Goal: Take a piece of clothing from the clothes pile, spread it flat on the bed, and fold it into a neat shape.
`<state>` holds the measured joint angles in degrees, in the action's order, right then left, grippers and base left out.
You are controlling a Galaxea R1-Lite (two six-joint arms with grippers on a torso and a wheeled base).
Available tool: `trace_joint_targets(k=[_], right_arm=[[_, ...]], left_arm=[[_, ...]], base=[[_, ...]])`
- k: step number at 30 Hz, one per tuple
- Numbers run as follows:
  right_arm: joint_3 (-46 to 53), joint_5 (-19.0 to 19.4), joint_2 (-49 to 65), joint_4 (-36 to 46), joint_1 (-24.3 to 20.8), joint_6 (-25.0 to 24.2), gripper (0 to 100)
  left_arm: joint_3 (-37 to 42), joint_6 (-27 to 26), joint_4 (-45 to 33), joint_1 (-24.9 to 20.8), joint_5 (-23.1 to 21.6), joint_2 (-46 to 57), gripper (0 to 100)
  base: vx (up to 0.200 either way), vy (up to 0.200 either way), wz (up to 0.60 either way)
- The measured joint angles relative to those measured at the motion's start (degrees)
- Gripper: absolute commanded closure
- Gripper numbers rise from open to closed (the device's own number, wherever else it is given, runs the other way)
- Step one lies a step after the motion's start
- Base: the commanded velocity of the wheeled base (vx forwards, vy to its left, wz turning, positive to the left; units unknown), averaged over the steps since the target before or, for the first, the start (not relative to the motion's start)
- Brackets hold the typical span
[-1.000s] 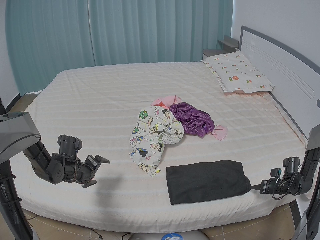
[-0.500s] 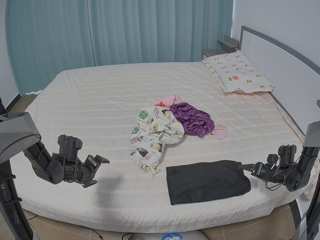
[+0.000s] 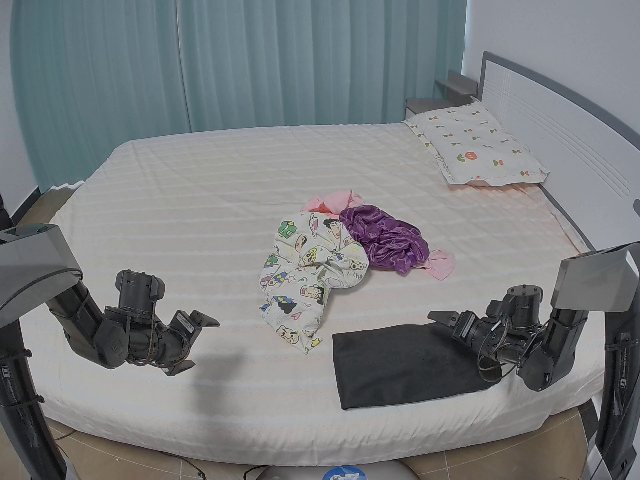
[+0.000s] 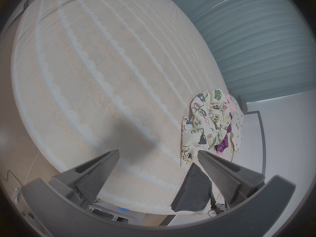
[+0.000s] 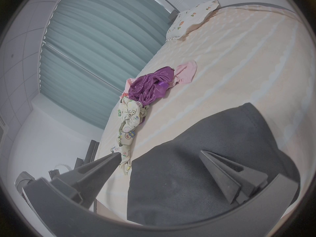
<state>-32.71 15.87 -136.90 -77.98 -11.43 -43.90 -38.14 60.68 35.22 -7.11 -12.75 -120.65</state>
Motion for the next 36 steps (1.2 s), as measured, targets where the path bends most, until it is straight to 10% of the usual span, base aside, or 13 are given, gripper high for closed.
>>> trace_joint_targets(k=[23,36], right_arm=[[12.37,-0.28,16.45,-7.24,0.80,0.95,0],[25.10,-0.33,46.06,1.10,5.32,8.70,0]], left_arm=[[1.18,0.57,-0.09,-0.20,1.15,2.77,0],[7.75,-3.45,-0.68,-1.24,9.61,29.37,0]], base=[[0.000,0.000,0.00],[0.000,0.000,0.00]])
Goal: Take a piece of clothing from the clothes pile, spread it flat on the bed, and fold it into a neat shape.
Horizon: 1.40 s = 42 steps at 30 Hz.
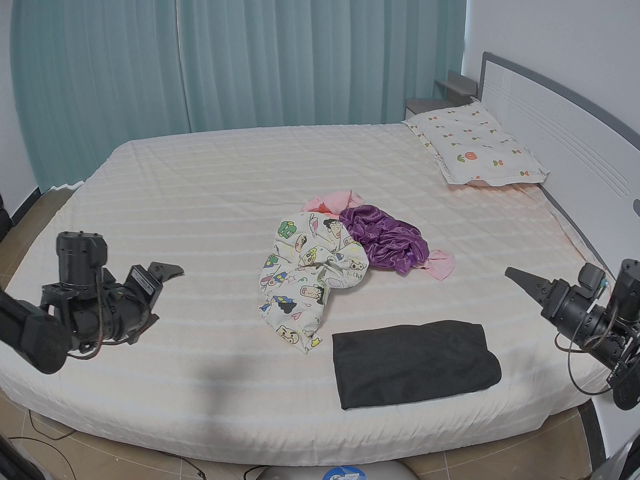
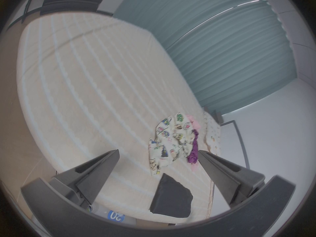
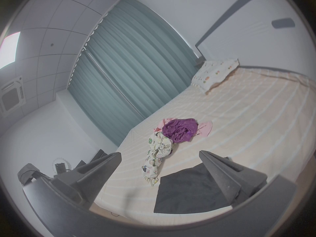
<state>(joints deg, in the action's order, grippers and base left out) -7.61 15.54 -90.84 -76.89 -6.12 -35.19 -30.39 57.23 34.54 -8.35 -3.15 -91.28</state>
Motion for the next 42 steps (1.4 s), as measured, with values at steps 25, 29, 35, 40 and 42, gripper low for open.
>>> trace_joint_targets(k=[25,29,35,40,42], right_arm=[[-6.61,0.22,61.94,75.22,0.91,23.08,0],[-8.62,0.20,70.49,81.56,0.91,28.17,0],[-5.86,-2.17,82.94,85.33,3.38,33.43,0],[-0.40,-7.64,87.60,81.70,4.67,33.87,0],[1.30,-9.45,88.45,80.17,5.00,34.18,0]], left_arm=[[2.12,-45.71,-34.83,4.78,21.39,60.89,0],[1.60,-56.31,-38.17,8.13,20.60,69.01,0],[7.70,-62.78,-38.39,10.85,18.96,78.60,0],[19.81,-63.99,-34.65,11.70,17.87,82.49,0],[23.86,-63.70,-33.99,11.81,16.64,83.46,0]], base=[[0.000,0.000,0.00],[0.000,0.000,0.00],[0.000,0.000,0.00],[0.000,0.000,0.00],[0.000,0.000,0.00]])
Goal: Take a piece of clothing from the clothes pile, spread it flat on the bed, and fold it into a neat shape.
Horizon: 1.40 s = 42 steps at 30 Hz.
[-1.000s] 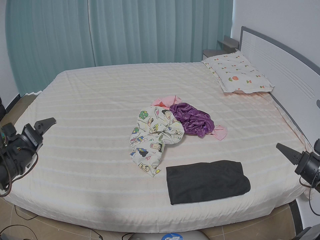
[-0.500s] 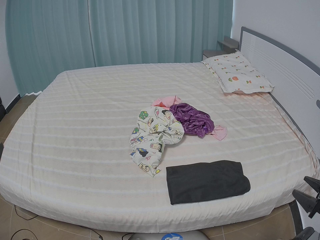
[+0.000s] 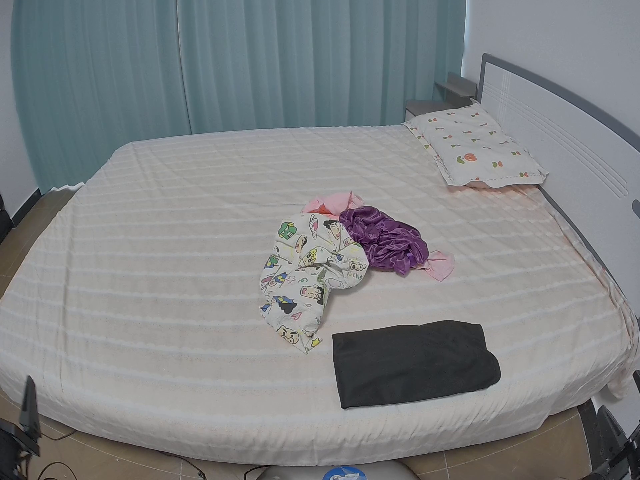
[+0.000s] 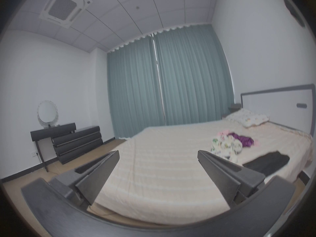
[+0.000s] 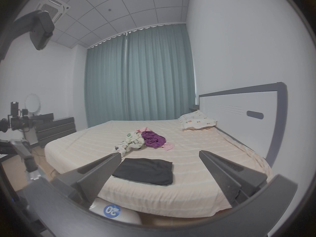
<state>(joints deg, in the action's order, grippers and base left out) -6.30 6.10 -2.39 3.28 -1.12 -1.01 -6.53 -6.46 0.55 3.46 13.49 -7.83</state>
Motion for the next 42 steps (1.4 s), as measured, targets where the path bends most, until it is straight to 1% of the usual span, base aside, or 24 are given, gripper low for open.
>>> trace_joint_targets(k=[2,6,7,9,12,16,26,42], right_arm=[[1.76,-1.72,0.60,-1.05,0.30,0.59,0],[4.19,-3.91,1.29,-2.49,0.74,1.30,0],[4.52,-4.29,1.38,-2.84,0.83,1.44,0],[4.90,-4.77,1.55,-3.30,0.94,1.52,0],[5.14,-5.03,1.68,-3.57,1.05,1.48,0],[5.25,-5.10,1.76,-3.55,1.05,1.48,0],[5.29,-5.23,1.77,-3.57,1.05,1.66,0],[5.29,-5.25,1.73,-3.60,1.05,1.56,0]], left_arm=[[2.77,0.48,0.60,-0.18,-2.99,0.91,0],[4.85,2.19,1.55,-1.62,-12.04,3.56,0],[5.06,3.02,1.74,-2.01,-13.70,4.25,0],[5.30,4.35,1.94,-2.58,-15.43,5.24,0],[5.41,4.52,1.77,-3.06,-15.65,6.16,0],[5.52,4.90,-1.61,-3.30,-15.37,6.79,0],[5.52,5.23,-0.79,-3.39,-14.34,7.20,0],[5.52,5.42,-0.82,-3.39,-14.45,7.23,0]], base=[[0.000,0.000,0.00],[0.000,0.000,0.00],[0.000,0.000,0.00],[0.000,0.000,0.00],[0.000,0.000,0.00],[0.000,0.000,0.00],[0.000,0.000,0.00],[0.000,0.000,0.00]])
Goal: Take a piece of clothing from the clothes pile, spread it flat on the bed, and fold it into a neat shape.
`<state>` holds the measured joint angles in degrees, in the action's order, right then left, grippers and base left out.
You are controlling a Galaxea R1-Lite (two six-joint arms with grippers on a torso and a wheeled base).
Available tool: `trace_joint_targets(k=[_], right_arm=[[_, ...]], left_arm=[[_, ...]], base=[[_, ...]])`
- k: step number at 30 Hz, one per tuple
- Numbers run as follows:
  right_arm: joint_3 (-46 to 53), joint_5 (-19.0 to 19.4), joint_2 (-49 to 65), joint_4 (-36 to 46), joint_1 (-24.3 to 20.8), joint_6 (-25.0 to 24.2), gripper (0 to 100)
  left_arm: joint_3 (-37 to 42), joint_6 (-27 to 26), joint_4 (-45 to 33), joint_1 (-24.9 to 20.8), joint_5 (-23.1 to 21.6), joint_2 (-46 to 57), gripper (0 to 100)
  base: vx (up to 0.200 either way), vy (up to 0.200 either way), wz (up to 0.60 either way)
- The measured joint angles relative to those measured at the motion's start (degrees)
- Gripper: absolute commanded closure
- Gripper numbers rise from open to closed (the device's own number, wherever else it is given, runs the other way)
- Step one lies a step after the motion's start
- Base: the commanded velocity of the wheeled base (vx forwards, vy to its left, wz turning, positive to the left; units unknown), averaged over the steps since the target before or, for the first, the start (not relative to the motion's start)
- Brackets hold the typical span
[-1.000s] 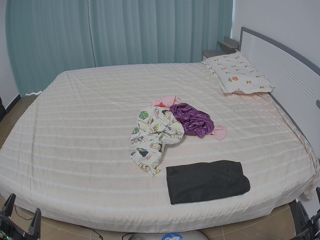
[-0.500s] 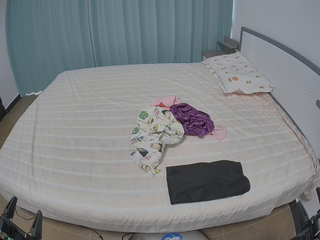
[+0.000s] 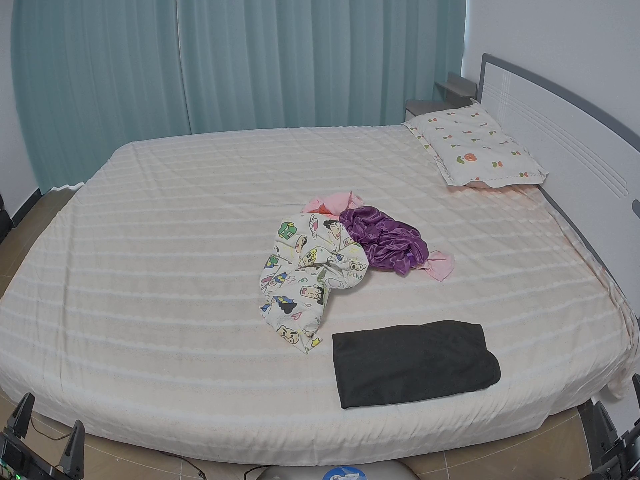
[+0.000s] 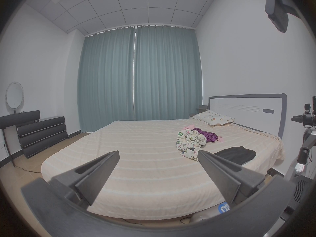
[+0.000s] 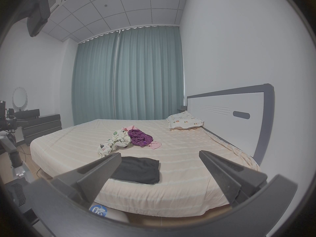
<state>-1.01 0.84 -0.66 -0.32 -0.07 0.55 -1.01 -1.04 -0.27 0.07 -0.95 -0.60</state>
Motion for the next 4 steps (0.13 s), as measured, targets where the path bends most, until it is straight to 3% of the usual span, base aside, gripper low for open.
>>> trace_joint_targets(k=[4], right_arm=[[0.00,0.00,-0.02,0.00,0.00,-0.60,0]], left_arm=[[0.00,0.00,0.02,0.00,0.00,0.00,0]], base=[[0.000,0.000,0.00]])
